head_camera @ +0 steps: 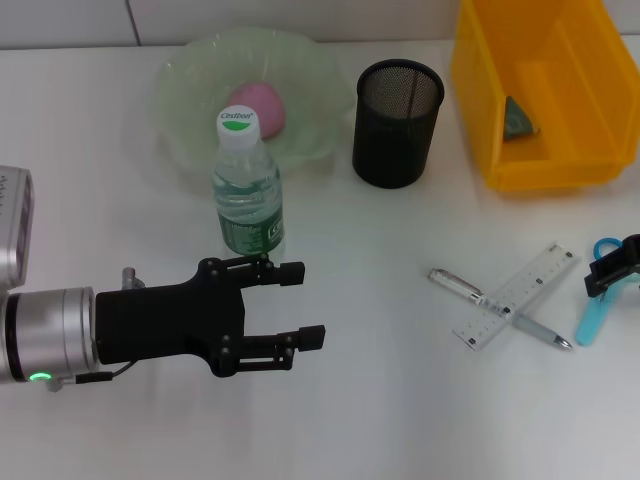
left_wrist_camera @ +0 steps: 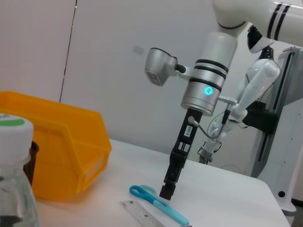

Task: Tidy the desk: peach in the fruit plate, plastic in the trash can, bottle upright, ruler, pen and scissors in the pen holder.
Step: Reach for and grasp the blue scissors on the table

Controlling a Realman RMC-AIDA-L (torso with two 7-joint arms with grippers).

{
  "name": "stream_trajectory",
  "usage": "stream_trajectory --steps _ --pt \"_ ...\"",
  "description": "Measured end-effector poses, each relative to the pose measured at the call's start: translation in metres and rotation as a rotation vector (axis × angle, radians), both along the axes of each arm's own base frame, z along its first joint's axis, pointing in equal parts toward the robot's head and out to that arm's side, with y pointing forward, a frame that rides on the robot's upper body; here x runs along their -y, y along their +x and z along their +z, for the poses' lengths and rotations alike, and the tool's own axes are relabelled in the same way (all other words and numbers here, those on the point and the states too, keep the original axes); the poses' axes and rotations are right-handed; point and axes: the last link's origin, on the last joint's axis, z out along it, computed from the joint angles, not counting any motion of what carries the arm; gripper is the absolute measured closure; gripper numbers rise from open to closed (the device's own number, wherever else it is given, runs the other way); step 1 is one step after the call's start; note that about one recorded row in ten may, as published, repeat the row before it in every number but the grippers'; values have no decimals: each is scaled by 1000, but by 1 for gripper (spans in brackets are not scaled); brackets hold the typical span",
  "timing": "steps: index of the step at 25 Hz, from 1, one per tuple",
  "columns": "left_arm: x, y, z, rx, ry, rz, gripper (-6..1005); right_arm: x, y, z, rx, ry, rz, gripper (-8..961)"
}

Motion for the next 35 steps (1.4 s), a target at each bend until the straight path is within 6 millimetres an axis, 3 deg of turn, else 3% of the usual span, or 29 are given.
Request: stream_trajectory --steps 3,8,13,23,35 --pt "1 -1 0 0 -1 4 229 -4 -2 1 31 -13 3 211" --pt "2 -1 -1 1 -6 7 229 -13 -11 -2 47 -47 13 294" --pt "3 -1 -2 1 -7 7 229 -18 -18 -9 67 -81 5 498" --pt "5 -2 -2 -2 -7 4 229 -18 -23 -25 92 -134 -8 495" --pt "6 -3 -2 0 -6 7 229 -22 -23 -28 102 -131 0 493"
